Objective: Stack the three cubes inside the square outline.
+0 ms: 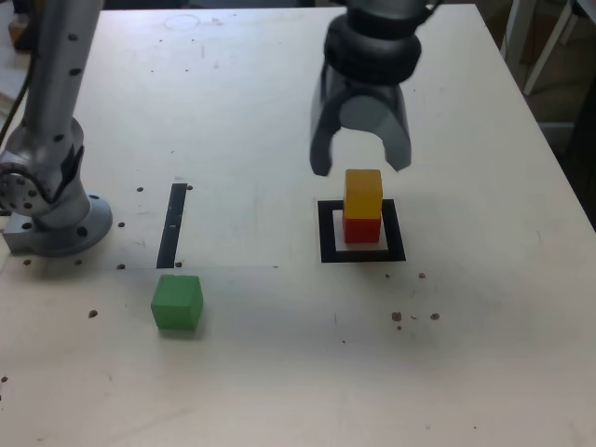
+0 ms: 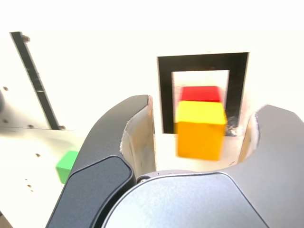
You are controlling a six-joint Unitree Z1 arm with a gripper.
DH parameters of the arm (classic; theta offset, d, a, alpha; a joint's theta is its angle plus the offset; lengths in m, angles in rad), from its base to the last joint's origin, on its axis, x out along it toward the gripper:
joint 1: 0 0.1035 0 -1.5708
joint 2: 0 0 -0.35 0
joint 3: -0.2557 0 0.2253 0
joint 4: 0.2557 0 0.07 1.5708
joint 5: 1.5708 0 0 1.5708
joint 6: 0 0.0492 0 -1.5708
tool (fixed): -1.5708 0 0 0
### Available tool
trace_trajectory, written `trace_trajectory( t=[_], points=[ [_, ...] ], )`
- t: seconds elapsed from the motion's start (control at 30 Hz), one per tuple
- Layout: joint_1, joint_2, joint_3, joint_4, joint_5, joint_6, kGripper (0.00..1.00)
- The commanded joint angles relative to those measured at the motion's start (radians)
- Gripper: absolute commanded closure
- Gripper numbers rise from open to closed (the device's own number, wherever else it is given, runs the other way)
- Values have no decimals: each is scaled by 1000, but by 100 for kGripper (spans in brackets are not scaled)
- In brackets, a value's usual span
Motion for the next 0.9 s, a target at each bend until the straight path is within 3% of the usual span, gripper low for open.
trace_trajectory(
  t=[0.0,0.43,0.63,0.87],
  points=[
    [-19,-47,36,1,9,1,0],
    [-168,-273,382,-51,0,-97,0],
    [-261,-348,540,-105,-30,-162,0],
    [-386,-375,617,-134,-82,-239,0]
  ],
)
